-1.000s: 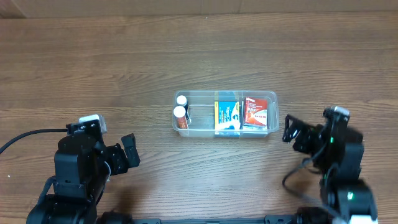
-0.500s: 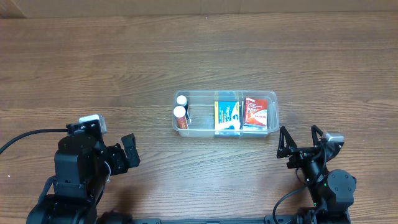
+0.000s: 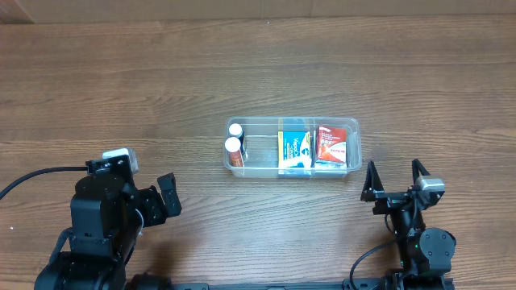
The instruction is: Pack container
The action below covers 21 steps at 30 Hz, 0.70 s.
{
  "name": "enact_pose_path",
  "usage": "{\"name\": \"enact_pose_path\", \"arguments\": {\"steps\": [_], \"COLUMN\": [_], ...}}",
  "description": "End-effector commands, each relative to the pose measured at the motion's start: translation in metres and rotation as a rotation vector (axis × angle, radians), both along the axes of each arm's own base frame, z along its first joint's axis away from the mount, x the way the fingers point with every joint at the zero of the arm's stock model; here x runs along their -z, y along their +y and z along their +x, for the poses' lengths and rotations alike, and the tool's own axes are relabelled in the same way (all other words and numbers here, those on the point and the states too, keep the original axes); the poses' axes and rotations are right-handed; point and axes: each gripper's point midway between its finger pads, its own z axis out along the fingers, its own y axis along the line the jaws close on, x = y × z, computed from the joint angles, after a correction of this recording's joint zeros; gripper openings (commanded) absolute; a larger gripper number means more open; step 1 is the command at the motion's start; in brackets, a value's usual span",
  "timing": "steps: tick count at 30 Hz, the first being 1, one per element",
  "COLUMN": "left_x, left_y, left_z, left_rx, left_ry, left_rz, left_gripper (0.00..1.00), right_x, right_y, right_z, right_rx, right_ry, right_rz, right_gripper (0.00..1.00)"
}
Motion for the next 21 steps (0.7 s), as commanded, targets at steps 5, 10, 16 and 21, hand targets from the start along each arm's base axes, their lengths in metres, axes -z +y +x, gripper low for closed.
{"name": "enact_pose_path", "arguments": {"steps": [5, 10, 16, 21], "left_x": [0.003, 0.003, 0.003, 0.003], "left_y": [0.003, 0.003, 0.003, 0.003], "left_z": [0.0, 0.0, 0.0, 0.0], "left_rx": [-0.024, -0.024, -0.024, -0.024], "left_ry": [0.006, 0.006, 0.006, 0.006], "left_rz": [0.0, 0.0, 0.0, 0.0], "left_gripper": [1.0, 1.0, 1.0, 1.0], "right_x": [-0.001, -0.008, -0.001, -0.001], "right_y": [0.008, 0.018, 0.014, 0.015], "right_z": [-0.001, -0.002, -0.002, -0.002], "right_rx": [-0.046, -0.105, -0.083, -0.086], "right_ry": [-0.019, -0.061, -0.032, -0.034], "right_rz": [-0.047, -0.13, -0.139, -0.138], "right_gripper": [1.0, 1.0, 1.0, 1.0]}}
